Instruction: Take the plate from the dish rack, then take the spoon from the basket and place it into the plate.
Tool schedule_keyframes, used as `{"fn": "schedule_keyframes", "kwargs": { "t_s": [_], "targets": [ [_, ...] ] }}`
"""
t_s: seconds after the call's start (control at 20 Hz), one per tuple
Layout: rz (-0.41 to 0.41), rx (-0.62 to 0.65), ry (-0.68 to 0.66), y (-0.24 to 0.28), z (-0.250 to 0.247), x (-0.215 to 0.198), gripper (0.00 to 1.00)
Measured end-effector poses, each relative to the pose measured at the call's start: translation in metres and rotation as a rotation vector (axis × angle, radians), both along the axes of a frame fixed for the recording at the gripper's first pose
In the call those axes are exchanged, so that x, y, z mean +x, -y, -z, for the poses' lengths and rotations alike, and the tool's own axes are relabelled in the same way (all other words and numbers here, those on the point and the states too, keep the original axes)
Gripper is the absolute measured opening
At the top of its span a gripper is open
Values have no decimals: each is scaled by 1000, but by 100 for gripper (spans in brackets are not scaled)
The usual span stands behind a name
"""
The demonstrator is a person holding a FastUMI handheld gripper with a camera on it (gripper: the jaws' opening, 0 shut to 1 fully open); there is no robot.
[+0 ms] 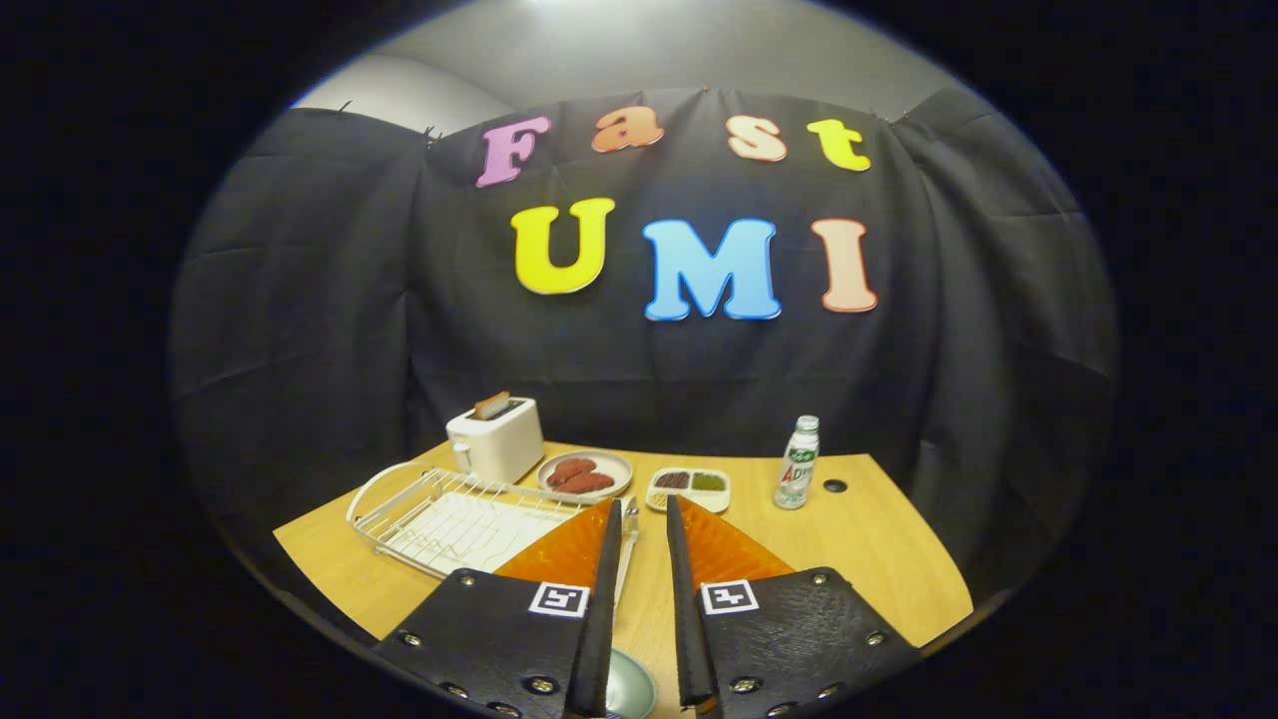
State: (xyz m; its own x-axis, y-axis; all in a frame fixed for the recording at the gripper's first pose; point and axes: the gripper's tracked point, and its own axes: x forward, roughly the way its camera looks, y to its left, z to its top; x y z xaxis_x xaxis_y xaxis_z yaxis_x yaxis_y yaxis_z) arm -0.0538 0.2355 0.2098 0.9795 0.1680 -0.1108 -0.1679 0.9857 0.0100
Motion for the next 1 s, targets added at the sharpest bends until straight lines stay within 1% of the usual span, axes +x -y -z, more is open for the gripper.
{"fn": "schedule_keyframes", "kwargs": {
  "t_s": [0.2,0.25,0.4,0.65,0.85,1.0],
  "targets": [
    [127,33,129,58,-61,-5,26],
    [155,40,156,71,-71,-4,30],
    [183,1,171,96,-69,-1,95],
    [180,5,181,122,-52,7,95],
    [184,31,171,155,-19,24,96],
    [161,63,194,180,12,44,96]
  ]
}}
